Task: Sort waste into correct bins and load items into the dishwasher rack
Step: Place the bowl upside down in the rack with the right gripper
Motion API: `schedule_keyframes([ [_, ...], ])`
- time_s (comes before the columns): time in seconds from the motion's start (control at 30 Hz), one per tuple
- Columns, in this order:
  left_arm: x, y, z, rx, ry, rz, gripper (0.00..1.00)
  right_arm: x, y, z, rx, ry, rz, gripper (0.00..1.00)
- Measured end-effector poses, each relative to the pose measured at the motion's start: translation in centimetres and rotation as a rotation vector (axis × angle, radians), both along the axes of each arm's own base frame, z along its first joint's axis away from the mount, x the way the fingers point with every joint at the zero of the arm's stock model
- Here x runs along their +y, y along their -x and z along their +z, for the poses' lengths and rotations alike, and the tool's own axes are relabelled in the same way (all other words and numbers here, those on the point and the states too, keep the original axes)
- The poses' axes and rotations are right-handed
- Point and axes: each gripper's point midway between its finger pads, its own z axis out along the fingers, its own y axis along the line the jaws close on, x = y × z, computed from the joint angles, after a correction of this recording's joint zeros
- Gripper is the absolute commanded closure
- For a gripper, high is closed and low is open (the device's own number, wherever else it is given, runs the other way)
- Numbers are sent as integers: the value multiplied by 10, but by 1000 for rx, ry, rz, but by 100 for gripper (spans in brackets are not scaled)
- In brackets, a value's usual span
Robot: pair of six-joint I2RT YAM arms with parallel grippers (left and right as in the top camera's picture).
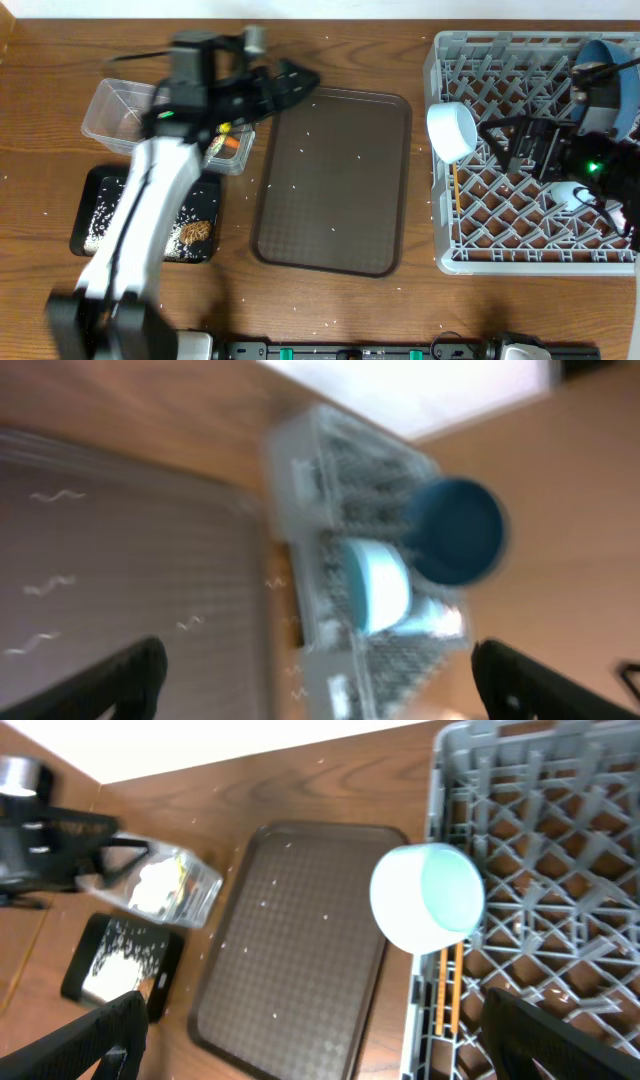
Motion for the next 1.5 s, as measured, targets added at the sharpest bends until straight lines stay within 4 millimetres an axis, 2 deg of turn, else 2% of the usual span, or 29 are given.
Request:
schedule_keyframes([
  [0.1, 44, 40, 11, -7, -184, 100, 2, 15, 3, 0, -1, 6, 53, 1],
  [0.27, 94, 108, 12, 4, -492, 192, 2, 39, 10, 0, -2, 6, 137, 1],
  [0.47, 139, 156, 8, 51, -756, 283, 2, 54, 16, -1, 0, 7, 194, 1],
  [0.63, 155, 165, 13, 32, -839, 326, 2, 54, 16, -1, 0, 7, 195, 1],
  [0.8, 159, 164, 13, 36, -863, 339, 2, 54, 19, -4, 21, 7, 195, 1],
  [1.07, 160, 164, 13, 38, -867, 341, 2, 52, 37, -19, 133, 1, 183, 1],
  [1.23, 160, 164, 12, 39, -869, 342, 2, 42, 51, -29, 168, 70, 181, 1],
  [1.33, 160, 164, 12, 40, -869, 341, 2, 36, 57, -20, 78, 147, 208, 1],
  [1.5, 161, 164, 12, 41, -871, 342, 2, 33, 72, 24, -242, 293, 283, 1],
])
